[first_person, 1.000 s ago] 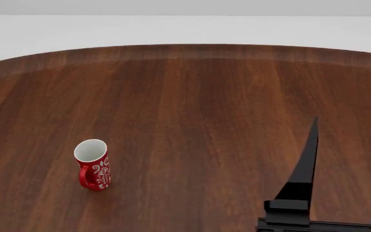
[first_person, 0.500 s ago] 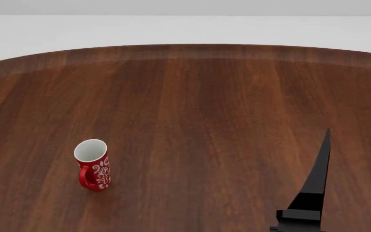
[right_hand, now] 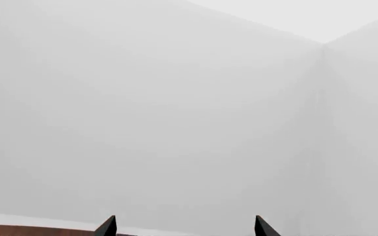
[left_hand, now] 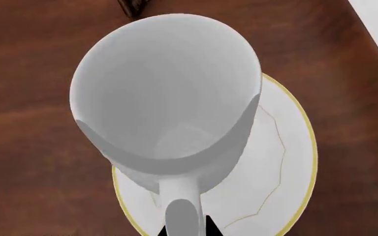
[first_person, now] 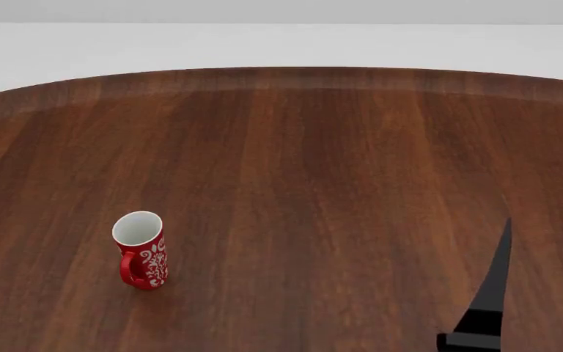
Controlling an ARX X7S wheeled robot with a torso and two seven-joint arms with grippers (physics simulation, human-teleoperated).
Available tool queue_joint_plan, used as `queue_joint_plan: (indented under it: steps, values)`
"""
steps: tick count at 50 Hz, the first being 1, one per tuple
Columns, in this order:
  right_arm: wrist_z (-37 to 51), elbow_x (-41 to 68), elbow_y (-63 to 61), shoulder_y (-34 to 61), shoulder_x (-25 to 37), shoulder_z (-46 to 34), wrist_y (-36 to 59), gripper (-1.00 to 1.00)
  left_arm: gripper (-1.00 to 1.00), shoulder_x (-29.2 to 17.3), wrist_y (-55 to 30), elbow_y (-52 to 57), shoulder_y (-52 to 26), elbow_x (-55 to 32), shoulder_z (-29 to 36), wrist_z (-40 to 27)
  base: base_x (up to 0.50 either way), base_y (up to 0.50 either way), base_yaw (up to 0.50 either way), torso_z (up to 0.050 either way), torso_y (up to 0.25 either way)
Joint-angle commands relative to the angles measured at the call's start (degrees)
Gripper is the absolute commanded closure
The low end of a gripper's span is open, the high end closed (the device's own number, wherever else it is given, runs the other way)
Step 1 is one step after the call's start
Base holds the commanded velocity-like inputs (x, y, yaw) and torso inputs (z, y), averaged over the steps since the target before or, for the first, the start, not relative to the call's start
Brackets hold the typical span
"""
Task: Put the white mug on the plate.
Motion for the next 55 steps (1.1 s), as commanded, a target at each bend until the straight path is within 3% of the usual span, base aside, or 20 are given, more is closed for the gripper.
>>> queue_joint_plan:
  steps: [1, 25, 47, 48, 55]
  values:
    - [-0.69, -1.06, 1.29, -1.12, -0.64, -0.34, -1.73, -1.00, 1.00, 0.34, 0.40, -2.27, 1.45, 1.00, -1.20, 1.85, 0.00, 0.00, 0.00, 0.000, 0.000]
    - [-1.71, -2.49, 4.56, -3.78, -1.64, -0.45, -5.58, -1.00, 1.00, 0.34, 2.82, -6.54, 3.43, 2.83, -1.16, 5.79, 0.00, 0.00, 0.00, 0.000, 0.000]
    - [-1.48, -3.51, 5.54, -5.62, -1.88, -0.16, -7.64, -1.00, 1.00, 0.34, 2.82, -8.38, 4.21, 4.34, -1.13, 4.79, 0.00, 0.00, 0.00, 0.000, 0.000]
    - [-1.32, -3.49, 5.53, -5.84, -1.71, -0.05, -7.90, -1.00, -1.00, 0.34, 1.47, -7.88, 4.26, 3.43, -1.22, 4.74, 0.00, 0.00, 0.00, 0.000, 0.000]
    - [-0.80, -3.73, 4.69, -6.21, -1.29, 0.17, -7.78, -1.00, -1.00, 0.34, -0.21, -4.99, 3.63, 1.24, -1.28, 2.39, 0.00, 0.00, 0.00, 0.000, 0.000]
